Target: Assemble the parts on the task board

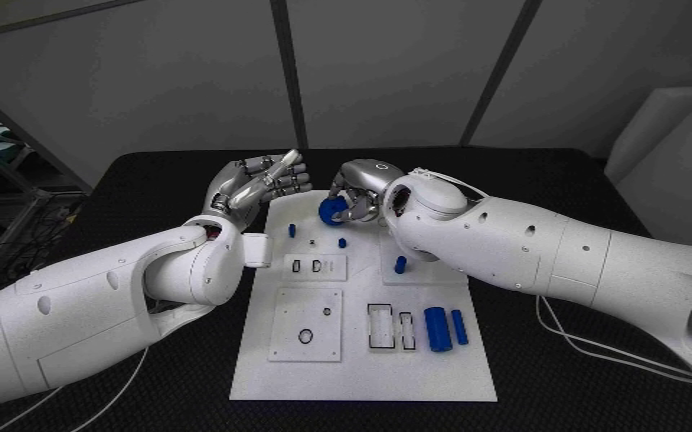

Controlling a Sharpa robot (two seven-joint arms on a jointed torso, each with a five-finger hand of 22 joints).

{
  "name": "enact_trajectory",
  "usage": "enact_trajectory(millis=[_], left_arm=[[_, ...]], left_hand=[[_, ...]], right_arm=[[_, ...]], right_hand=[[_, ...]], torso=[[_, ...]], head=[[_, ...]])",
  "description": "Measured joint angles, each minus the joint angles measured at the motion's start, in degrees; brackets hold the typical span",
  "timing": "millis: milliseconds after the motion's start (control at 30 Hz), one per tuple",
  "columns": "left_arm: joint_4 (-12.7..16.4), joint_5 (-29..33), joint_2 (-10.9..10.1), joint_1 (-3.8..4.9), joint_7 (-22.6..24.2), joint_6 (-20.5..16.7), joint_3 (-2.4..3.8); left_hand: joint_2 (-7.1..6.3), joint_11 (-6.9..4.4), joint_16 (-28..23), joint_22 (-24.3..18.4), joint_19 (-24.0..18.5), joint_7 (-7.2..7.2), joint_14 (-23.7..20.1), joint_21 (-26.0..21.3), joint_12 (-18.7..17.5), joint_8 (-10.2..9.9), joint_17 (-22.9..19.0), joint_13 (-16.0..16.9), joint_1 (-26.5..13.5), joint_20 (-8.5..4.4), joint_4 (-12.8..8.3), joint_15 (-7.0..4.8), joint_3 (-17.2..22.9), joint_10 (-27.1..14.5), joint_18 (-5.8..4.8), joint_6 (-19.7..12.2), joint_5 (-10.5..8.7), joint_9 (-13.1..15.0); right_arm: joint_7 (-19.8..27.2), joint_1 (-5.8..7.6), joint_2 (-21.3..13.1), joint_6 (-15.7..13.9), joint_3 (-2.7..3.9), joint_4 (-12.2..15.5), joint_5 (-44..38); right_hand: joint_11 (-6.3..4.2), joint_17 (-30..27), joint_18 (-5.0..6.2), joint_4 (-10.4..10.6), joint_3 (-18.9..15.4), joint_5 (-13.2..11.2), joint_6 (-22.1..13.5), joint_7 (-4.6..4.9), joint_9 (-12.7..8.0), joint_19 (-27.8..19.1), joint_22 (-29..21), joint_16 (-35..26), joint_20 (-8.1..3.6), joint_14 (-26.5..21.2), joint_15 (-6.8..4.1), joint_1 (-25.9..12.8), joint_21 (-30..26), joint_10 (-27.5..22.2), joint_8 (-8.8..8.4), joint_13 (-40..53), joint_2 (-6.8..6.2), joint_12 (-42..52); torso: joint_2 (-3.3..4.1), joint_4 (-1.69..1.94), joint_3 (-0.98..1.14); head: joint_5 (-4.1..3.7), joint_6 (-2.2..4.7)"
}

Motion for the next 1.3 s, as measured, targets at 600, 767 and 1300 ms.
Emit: enact_trajectory(millis=[600,767,1300], left_arm=[[0.0,0.0,0.0,0.01,0.0,0.0,0.00],[0.0,0.0,0.0,0.01,0.0,0.0,0.00],[-0.1,0.0,0.0,0.01,0.0,0.0,0.00]], left_hand=[[0.00,0.00,0.0,0.0,0.0,0.00,0.0,0.0,0.0,0.0,0.0,0.0,0.0,0.00,0.0,0.00,0.0,0.0,0.00,0.0,0.00,0.0],[0.00,0.00,0.0,0.0,0.0,0.00,0.0,0.0,0.0,0.0,0.0,0.0,0.0,0.00,0.0,0.00,0.0,0.0,0.00,0.0,0.00,0.0],[0.00,0.00,-0.4,-0.1,0.0,0.00,0.0,0.0,-0.3,-0.3,0.0,0.0,0.0,0.00,-0.2,0.00,-0.2,0.0,0.00,0.0,0.00,0.0]], right_arm=[[-0.4,-0.02,0.5,2.8,-0.25,-1.2,-0.6],[-0.7,-0.02,0.5,3.4,-0.26,-1.2,-0.7],[-0.5,-0.02,-1.4,2.6,-0.30,0.3,-0.4]], right_hand=[[1.90,0.0,0.00,3.4,-2.9,2.8,-5.0,1.45,-0.3,0.0,-0.1,0.0,1.26,0.0,1.25,-10.3,0.0,-1.9,-3.28,-2.1,-2.53,-1.9],[2.10,0.0,0.00,3.5,-3.0,3.1,-5.0,1.45,-0.3,0.0,-0.1,0.0,1.26,0.0,1.25,-10.6,0.0,-2.1,-3.35,-2.1,-2.46,-1.9],[1.90,0.0,0.01,3.5,-3.8,8.1,-4.7,1.22,0.0,0.3,0.6,-0.2,1.56,0.0,1.25,-14.3,0.4,-1.3,-3.36,0.0,-0.88,-0.6]], torso=[[-0.02,-0.07,0.02],[-0.02,-0.07,0.03],[-0.02,-0.07,0.10]], head=[[0.15,-0.13],[0.15,-0.17],[-0.07,0.04]])
